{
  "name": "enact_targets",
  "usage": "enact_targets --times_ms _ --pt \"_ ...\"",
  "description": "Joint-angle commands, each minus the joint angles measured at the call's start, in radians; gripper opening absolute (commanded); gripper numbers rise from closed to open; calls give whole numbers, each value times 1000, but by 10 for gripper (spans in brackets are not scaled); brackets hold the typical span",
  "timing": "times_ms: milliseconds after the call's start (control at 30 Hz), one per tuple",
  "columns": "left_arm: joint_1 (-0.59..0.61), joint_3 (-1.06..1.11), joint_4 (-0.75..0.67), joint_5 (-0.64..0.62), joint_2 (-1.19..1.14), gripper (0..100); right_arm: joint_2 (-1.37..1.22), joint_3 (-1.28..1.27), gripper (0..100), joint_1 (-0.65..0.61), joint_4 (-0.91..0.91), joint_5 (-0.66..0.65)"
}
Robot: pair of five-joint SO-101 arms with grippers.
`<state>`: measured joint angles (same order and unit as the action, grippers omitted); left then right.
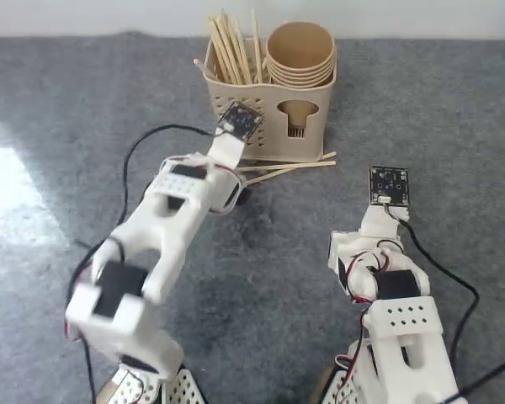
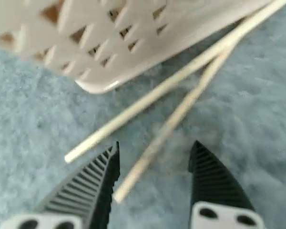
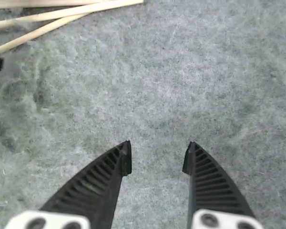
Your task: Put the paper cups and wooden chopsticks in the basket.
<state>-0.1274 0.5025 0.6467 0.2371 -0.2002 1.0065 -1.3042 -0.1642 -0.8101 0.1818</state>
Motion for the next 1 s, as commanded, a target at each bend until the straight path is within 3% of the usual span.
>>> enact_targets --times_ms 0,233,500,700,900,967 --pt "29 -225 34 12 -153 221 24 6 190 -2 18 3" --pt "31 -383 157 14 -252 221 24 6 190 -4 18 3" --pt "21 -384 166 14 -264 218 24 6 190 -2 18 3" --pt "21 -384 287 14 -262 210 25 6 190 -2 18 3" --pt "2 -384 381 80 -265 15 25 6 190 -2 19 3" --pt "-9 -384 440 98 -265 17 25 6 190 -2 21 3"
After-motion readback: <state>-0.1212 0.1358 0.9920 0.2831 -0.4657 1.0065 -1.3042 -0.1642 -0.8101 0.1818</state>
